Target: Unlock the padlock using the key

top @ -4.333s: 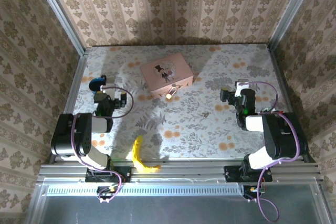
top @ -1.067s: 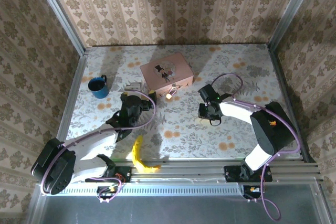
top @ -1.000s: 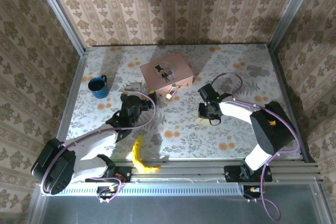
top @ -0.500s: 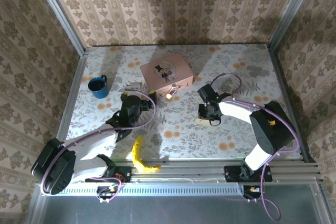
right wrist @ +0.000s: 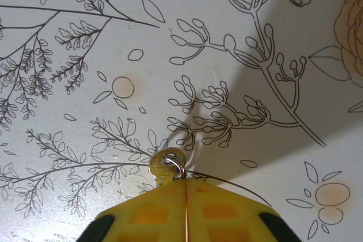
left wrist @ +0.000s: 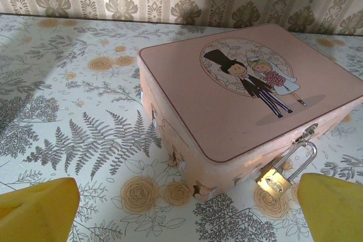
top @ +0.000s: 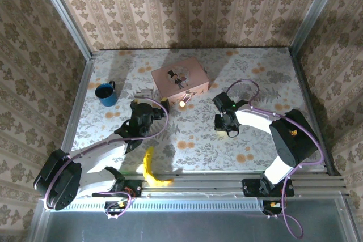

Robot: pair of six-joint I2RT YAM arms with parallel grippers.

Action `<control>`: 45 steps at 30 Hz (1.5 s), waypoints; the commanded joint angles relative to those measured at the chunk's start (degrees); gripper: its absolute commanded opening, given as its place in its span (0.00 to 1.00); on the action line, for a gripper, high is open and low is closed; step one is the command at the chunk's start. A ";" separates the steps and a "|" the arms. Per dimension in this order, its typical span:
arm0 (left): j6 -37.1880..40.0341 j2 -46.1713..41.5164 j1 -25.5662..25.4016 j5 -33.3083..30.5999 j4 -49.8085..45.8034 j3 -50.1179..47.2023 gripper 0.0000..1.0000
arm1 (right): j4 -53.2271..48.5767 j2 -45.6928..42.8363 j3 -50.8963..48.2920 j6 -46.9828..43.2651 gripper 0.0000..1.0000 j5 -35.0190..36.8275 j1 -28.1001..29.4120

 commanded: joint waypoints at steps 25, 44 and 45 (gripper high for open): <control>-1.31 0.82 0.32 8.33 -7.45 4.84 1.00 | -7.74 -0.15 6.07 -1.65 0.20 -2.66 -0.89; -1.50 2.01 0.37 8.00 -6.69 5.24 1.00 | -0.70 6.21 6.62 1.76 0.38 -12.11 0.75; -1.47 2.05 0.34 7.92 -6.58 5.20 1.00 | 0.22 6.41 6.95 1.91 0.38 -12.86 1.02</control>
